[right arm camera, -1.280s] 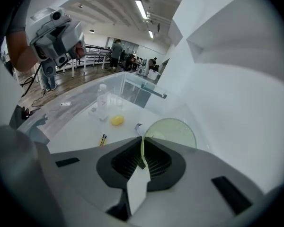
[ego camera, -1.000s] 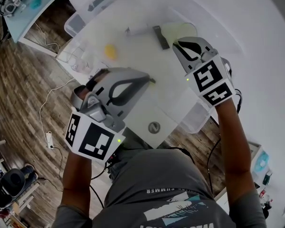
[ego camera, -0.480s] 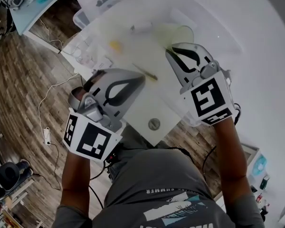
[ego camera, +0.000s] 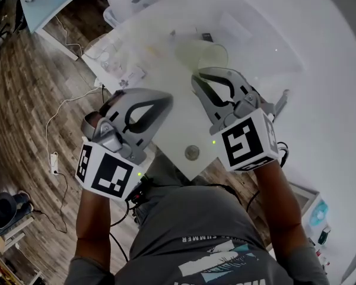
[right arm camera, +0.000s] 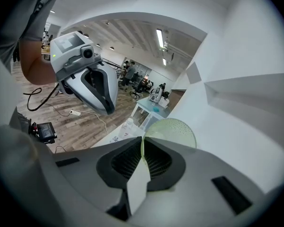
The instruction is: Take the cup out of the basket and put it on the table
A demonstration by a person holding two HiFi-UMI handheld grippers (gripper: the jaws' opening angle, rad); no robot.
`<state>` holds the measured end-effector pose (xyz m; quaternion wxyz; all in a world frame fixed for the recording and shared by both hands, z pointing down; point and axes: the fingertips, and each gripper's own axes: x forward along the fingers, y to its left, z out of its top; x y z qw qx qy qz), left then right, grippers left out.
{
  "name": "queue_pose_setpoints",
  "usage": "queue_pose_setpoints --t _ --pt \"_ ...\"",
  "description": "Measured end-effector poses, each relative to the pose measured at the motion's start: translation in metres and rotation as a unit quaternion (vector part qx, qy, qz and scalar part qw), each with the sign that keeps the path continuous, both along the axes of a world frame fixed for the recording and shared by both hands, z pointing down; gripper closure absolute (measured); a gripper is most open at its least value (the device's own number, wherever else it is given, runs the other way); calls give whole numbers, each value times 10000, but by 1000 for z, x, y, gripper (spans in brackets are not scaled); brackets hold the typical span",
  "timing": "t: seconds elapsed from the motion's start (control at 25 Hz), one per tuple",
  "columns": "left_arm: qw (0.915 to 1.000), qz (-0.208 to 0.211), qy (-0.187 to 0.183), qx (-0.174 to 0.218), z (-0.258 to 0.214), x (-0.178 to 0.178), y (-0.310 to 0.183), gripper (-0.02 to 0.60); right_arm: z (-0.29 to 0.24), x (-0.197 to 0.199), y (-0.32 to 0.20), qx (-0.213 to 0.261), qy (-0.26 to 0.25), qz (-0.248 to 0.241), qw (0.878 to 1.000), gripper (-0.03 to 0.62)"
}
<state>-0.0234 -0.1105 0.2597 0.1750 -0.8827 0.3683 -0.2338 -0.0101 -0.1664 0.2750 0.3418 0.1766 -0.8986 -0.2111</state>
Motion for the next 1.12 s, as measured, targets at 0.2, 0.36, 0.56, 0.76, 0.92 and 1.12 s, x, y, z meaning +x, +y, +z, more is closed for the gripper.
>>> queue_pose_setpoints --t 0.2,0.36,0.56,0.76,0.92,1.12 --pt "9998 -190 22 -37 6 -12 12 571 12 -18 26 -42 37 -287 9996 565" --pt "9994 -332 11 -110 15 -23 19 571 26 -29 41 -122 130 -471 9987 565" --pt "9986 -496 87 -164 23 -34 28 571 38 -39 53 -170 199 -624 9977 565" --pt "9974 -678 130 -216 29 -44 36 571 51 -49 67 -269 281 -824 9958 565" --pt "9959 -825 164 -317 37 -53 42 571 68 -56 74 -401 385 -959 9938 565" --pt "9941 -964 221 -453 53 -61 45 571 92 -60 80 -571 536 -1062 9913 565"
